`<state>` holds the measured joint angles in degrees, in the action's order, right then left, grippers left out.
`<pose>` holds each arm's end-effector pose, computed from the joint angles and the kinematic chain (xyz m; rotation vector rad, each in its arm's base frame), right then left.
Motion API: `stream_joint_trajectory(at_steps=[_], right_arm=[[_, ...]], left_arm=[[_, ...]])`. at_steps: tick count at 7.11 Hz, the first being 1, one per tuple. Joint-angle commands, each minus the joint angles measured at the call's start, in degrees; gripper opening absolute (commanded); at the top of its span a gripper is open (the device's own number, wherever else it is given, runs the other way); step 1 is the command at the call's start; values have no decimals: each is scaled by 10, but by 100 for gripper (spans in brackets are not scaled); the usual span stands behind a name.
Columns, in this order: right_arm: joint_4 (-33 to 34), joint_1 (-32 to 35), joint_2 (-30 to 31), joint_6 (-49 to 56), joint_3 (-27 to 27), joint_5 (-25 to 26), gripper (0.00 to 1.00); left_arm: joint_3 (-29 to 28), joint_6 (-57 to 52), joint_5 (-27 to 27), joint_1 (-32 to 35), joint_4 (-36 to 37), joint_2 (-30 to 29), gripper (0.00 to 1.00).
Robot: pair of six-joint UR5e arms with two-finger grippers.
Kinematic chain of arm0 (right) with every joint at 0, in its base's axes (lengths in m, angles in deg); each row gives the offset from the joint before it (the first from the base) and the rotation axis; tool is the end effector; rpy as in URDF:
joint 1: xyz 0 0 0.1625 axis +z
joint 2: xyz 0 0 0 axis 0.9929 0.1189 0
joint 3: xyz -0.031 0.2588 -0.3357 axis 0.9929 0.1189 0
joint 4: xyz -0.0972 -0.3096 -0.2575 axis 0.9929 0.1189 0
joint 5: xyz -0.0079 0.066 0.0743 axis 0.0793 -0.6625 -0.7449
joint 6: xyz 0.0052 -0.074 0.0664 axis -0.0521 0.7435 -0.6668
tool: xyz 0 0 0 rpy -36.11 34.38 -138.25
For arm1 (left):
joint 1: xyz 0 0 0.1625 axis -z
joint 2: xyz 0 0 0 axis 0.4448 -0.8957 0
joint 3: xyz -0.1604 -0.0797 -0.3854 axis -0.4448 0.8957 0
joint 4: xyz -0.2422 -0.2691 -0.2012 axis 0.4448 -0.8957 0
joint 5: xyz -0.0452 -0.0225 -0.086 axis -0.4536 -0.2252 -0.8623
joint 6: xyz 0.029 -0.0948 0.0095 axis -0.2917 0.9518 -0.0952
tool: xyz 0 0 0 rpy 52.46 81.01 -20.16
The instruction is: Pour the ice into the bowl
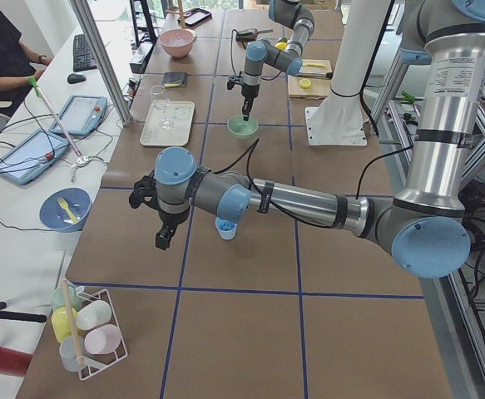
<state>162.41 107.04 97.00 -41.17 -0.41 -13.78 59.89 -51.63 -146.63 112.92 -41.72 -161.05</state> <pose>-0.6210 -0.3985 0.1772 0.0170 -0.9409 0.2681 -0.0285 -0.5521 0.5414 0.3484 0.8037 0.1977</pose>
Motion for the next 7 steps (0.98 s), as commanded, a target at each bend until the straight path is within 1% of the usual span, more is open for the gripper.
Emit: stream_joint_trajectory(at_steps=[1, 2, 3, 4, 5, 6, 7], right_arm=[[-1, 0, -2, -21, 3, 1, 44], [-1, 0, -3, -22, 1, 1, 99], [-1, 0, -4, -22, -2, 1, 100], [-1, 2, -4, -17, -14, 1, 100], [0, 15, 3, -16, -43, -6, 100], [-1, 29, 11, -15, -66, -7, 100], [-2, 52, 29, -14, -90, -19, 100]], left_arm=[[-5, 0, 0, -24, -38, 1, 100], [-5, 1, 1, -38, -39, 1, 100], [-4, 0, 1, -55, -41, 0, 100], [-3, 1, 2, -60, -70, 6, 100], [0, 14, 6, -61, -134, 46, 100], [0, 151, 9, -64, -259, 81, 100], [-5, 295, 33, -95, -419, 130, 100]])
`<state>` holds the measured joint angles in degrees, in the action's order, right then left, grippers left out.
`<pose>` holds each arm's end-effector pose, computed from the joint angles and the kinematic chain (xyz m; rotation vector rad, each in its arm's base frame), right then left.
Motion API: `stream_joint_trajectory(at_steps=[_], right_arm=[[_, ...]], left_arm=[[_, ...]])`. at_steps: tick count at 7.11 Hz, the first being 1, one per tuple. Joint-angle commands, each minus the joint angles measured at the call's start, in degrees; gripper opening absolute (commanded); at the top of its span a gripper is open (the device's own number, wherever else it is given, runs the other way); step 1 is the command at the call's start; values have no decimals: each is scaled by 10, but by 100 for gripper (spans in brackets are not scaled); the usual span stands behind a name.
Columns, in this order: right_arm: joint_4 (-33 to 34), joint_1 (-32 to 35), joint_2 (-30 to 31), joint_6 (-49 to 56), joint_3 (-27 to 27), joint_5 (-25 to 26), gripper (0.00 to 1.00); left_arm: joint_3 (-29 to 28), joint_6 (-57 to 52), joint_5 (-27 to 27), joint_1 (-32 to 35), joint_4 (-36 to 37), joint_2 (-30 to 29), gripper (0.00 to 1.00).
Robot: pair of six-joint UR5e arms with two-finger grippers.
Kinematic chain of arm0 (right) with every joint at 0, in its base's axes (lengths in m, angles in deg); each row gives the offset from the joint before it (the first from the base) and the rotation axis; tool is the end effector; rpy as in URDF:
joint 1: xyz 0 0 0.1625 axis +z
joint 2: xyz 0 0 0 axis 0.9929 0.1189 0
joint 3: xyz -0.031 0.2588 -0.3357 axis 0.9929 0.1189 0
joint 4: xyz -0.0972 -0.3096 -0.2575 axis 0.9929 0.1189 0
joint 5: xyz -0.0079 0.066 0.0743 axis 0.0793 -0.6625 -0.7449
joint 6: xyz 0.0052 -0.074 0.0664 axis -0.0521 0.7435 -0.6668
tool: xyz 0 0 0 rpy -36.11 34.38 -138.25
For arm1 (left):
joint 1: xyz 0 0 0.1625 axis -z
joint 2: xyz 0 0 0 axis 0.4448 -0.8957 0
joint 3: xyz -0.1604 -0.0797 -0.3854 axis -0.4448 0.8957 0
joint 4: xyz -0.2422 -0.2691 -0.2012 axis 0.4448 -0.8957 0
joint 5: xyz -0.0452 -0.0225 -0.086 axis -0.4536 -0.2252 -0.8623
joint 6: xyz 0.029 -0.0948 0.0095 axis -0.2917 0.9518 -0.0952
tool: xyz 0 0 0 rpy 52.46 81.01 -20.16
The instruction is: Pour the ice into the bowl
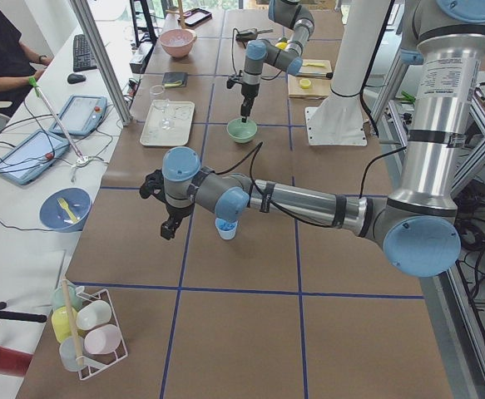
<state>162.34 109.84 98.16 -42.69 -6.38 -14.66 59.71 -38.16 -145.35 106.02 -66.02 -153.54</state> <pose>-0.5730 -0.4128 0.1480 0.0361 -1.0267 0.3147 0.0281 -0.5058 0.5620 0.4787 0.8686 0.1998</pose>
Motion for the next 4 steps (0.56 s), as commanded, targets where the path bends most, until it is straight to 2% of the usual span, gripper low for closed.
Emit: stream_joint_trajectory(at_steps=[1, 3, 4], right_arm=[[-2, 55, 42, 6, -57, -35, 100], [-4, 90, 83, 46, -85, -53, 100], [-4, 92, 88, 60, -85, -52, 100]], left_arm=[[-2, 227, 96, -77, -268, 89, 100], [6, 278, 145, -111, -314, 110, 100], [19, 289, 238, -151, -319, 129, 100]])
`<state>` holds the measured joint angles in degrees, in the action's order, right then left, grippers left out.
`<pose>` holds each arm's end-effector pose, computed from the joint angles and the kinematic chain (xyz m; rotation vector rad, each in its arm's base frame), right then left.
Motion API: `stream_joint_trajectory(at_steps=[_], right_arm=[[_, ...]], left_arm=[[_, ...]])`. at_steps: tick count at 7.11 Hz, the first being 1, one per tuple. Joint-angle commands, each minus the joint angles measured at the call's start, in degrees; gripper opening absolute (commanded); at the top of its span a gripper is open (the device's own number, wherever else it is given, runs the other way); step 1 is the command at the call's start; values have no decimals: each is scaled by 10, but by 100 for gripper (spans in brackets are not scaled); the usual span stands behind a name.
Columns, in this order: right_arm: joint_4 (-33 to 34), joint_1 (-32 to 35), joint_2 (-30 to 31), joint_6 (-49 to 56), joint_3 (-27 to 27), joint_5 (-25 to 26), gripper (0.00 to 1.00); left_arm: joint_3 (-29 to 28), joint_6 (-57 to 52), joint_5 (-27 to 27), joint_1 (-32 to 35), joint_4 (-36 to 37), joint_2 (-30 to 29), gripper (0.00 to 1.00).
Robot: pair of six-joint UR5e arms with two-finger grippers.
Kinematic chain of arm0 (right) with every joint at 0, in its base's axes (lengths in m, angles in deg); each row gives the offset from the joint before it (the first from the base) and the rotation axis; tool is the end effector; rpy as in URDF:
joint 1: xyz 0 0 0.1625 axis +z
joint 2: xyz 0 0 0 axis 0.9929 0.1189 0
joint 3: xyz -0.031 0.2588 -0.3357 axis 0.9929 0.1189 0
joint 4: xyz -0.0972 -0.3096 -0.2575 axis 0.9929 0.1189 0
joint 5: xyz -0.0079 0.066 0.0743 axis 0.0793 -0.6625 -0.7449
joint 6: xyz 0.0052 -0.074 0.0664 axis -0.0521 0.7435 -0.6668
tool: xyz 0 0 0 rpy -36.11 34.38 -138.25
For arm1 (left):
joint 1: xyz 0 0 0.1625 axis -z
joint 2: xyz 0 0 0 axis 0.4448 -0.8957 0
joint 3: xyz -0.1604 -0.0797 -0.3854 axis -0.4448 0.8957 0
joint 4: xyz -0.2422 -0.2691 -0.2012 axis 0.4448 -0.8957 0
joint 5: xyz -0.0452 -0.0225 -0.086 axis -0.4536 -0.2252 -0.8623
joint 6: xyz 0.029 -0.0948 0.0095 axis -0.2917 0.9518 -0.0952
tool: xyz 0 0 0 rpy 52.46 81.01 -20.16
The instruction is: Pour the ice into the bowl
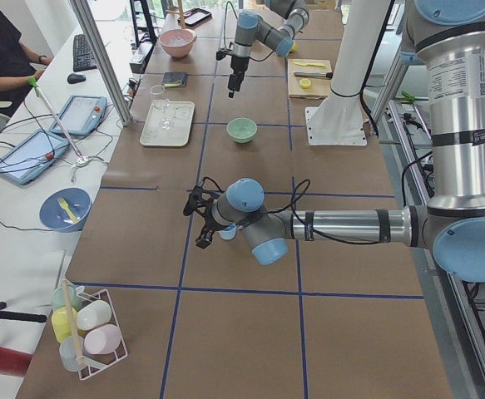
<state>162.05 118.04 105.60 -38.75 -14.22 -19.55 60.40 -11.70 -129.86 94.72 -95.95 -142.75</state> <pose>-0.4750 -0.4570 0.1791 0.0739 -1.0506 0.3352 0.0775 -0.4250 0.5886 0.6249 0.9190 -0.0412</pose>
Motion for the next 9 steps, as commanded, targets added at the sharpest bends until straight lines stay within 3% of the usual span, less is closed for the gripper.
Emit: stream_joint_trajectory(at_steps=[1, 2, 3, 5, 7, 8, 9], right_arm=[[-1, 9, 17, 22, -7, -3, 100], [-2, 9, 17, 25, -7, -2, 100], [-12, 12, 17, 29, -6, -1, 100], [-37, 11, 27, 30, -2, 0, 100], [-38, 11, 28, 31, -2, -1, 100], [-38, 11, 29, 38, -2, 0, 100], [-38, 12, 29, 39, -2, -1, 100]], left_arm=[[19, 89, 169, -101, -33, 29, 100], [29, 126, 213, -139, -52, 39, 100], [38, 128, 290, -190, -87, 65, 100], [40, 130, 365, -226, -157, 90, 100], [40, 208, 551, -349, -160, 96, 100], [40, 233, 610, -391, -156, 96, 100], [41, 239, 702, -451, -129, 96, 100]])
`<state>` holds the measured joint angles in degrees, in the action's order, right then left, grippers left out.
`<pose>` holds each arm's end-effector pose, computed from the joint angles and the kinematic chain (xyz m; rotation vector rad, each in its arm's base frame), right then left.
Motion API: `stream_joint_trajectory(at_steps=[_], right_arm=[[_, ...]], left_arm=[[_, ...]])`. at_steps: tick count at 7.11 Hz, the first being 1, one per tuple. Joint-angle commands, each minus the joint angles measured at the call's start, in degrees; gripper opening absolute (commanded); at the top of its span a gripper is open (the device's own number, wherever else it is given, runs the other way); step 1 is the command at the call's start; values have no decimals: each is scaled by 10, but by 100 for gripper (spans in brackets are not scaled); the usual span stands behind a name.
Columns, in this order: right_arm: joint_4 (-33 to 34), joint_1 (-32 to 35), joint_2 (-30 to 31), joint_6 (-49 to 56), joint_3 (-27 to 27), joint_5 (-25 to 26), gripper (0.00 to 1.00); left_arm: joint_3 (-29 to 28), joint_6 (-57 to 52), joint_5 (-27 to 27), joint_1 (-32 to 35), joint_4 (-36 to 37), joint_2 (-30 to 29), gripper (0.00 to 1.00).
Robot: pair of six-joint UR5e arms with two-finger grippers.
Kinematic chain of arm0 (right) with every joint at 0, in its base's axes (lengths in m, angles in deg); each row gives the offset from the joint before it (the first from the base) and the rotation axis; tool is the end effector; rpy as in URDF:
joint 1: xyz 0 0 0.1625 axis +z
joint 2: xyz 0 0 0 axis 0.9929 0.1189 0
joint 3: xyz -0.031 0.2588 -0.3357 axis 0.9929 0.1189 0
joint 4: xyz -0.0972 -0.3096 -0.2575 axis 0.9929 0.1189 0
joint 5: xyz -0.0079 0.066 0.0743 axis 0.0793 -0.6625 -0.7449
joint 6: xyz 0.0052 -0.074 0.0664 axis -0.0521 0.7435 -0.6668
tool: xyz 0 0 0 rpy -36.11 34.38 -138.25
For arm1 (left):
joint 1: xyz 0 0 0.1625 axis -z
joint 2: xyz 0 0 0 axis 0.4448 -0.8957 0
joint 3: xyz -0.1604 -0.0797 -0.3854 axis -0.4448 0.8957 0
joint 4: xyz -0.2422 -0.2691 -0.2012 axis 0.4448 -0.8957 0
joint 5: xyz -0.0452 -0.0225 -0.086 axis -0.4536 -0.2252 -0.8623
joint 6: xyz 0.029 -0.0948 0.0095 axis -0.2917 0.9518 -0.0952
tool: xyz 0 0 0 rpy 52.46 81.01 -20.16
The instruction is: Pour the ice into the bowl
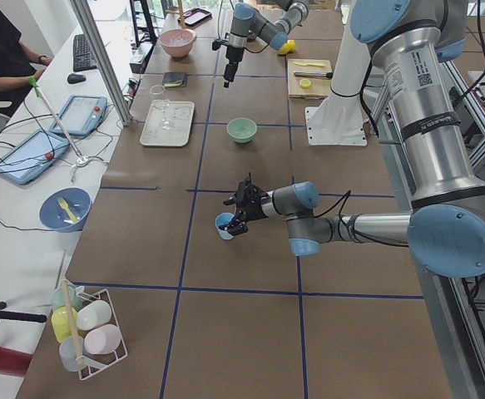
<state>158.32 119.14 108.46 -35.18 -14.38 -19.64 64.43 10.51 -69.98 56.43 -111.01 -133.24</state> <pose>-0.4624 -0.4632 0.2017 0.1226 -1.0620 0.2911 0.2014 -0.3294 0.5838 0.9739 0.8126 -0.3755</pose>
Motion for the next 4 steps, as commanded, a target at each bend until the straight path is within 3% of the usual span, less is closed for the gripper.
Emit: stream_joint_trajectory(at_steps=[1, 4], right_arm=[[-2, 0, 0, 2, -2, -1, 100], [-3, 2, 3, 2, -5, -1, 100]], left_arm=[[-1, 38, 147, -99, 28, 1, 100], [-31, 99, 234, -166, 65, 1, 100]])
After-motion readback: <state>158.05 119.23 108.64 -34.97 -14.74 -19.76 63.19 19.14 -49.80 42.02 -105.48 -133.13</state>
